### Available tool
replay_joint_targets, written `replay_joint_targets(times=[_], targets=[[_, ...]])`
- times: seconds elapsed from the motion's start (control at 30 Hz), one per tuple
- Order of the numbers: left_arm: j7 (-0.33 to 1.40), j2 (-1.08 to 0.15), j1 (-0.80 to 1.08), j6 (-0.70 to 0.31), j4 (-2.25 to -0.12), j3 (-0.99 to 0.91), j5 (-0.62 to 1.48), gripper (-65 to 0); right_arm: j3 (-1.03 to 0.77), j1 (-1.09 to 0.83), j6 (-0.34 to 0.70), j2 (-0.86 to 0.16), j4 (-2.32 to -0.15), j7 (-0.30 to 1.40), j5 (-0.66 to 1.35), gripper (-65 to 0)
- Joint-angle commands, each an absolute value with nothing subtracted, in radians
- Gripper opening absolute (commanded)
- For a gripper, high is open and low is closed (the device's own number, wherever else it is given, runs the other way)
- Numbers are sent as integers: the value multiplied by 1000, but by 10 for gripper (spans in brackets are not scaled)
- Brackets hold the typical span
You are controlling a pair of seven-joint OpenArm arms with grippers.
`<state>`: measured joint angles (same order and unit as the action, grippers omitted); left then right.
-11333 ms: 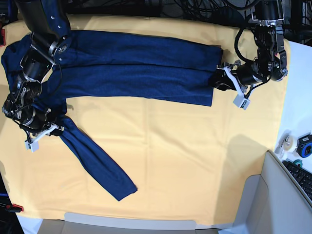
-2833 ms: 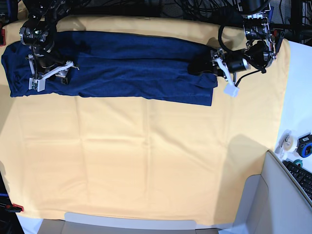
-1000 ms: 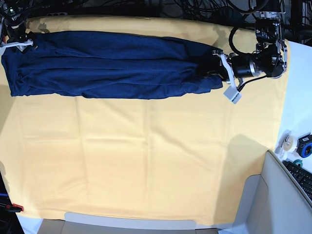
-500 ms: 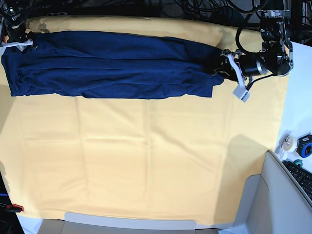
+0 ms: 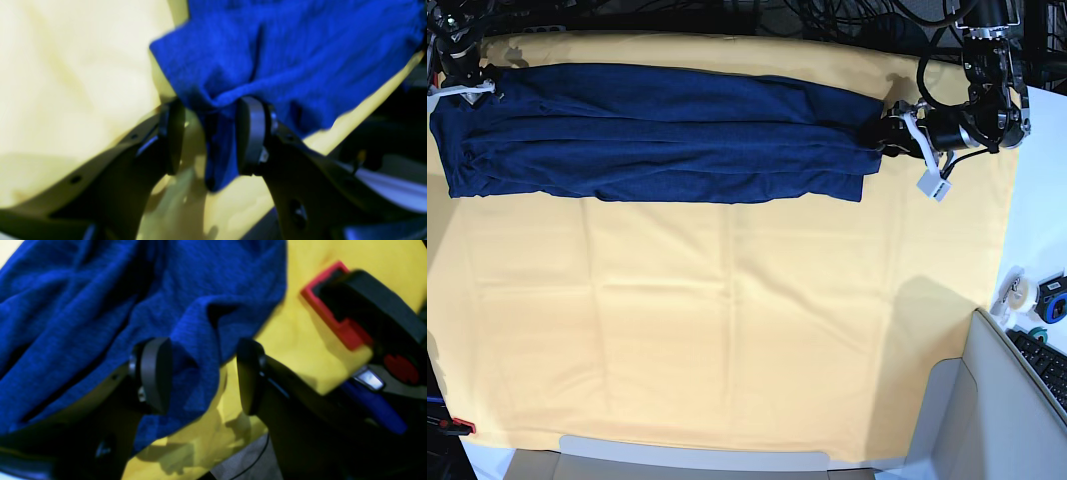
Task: Fold the T-shirt properly
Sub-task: 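Hold the strip ends and pull them apart to straighten the strip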
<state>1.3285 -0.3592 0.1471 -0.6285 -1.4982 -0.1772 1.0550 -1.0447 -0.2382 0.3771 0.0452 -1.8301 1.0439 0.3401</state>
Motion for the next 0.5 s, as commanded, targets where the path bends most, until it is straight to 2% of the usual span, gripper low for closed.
replay_joint_targets(times=[0.0, 0.47], targets=[[1343, -361, 145, -625, -1503, -173, 1027, -390, -1047, -239, 380, 33, -1845, 1024, 351, -343], [1376, -326, 143, -627, -1498, -173, 1153, -390, -1047, -242, 380, 35, -1844, 1024, 351, -343]])
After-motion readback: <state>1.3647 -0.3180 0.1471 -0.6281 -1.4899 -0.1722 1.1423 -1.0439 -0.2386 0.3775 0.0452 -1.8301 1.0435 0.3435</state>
